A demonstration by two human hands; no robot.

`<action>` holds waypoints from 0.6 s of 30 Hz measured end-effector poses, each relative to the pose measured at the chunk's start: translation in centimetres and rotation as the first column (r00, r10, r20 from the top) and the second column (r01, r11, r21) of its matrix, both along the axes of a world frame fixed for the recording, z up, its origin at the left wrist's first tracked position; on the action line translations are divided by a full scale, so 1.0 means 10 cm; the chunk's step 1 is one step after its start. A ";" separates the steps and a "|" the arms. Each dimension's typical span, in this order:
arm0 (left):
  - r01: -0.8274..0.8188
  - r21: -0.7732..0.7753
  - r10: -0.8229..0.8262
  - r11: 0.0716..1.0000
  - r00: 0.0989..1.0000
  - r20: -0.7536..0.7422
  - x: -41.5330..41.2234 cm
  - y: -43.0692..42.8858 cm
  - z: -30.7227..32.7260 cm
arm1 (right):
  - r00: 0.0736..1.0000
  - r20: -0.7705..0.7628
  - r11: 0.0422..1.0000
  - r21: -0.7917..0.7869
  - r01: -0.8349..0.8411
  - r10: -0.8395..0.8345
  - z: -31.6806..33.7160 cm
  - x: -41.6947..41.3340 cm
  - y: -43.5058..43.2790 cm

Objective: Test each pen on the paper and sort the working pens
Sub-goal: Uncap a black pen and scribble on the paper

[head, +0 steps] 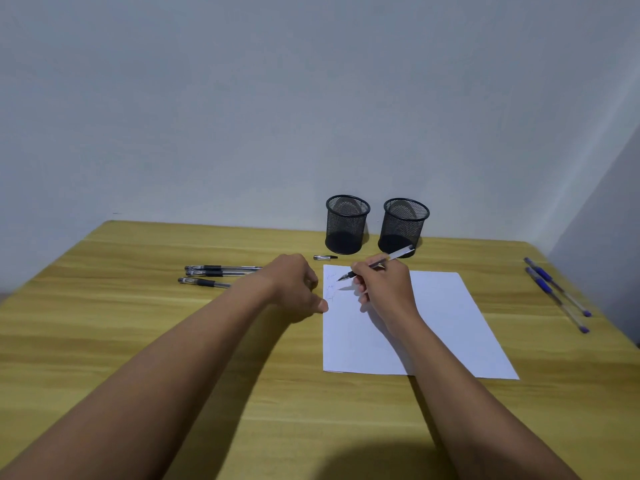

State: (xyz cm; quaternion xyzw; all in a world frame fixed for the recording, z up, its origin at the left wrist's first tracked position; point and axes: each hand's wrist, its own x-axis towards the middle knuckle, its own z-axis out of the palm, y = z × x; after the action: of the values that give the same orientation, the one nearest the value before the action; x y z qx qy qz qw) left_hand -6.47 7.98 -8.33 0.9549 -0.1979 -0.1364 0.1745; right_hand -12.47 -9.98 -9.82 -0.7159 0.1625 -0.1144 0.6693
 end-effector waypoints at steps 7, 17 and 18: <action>-0.138 -0.178 0.177 0.974 0.958 0.225 0.28 -0.12 0.13 | 0.999 0.036 0.999 0.038 -0.008 0.006 0.06 0.17 -0.13; -0.123 -0.157 0.174 0.980 0.911 0.373 0.42 -0.28 -0.09 | 0.994 0.101 0.997 0.061 -0.043 0.037 -0.05 0.25 -0.20; -0.113 -0.209 0.186 0.971 0.910 0.371 0.41 -0.26 -0.09 | 0.994 0.104 0.995 0.086 -0.048 0.039 -0.04 0.24 -0.21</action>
State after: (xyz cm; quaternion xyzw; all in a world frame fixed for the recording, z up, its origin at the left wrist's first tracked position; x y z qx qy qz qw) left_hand -2.35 5.34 -9.20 0.9552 -0.1661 0.0878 0.2289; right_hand -10.07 -12.06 -10.25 -0.6823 0.1170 -0.1290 0.7100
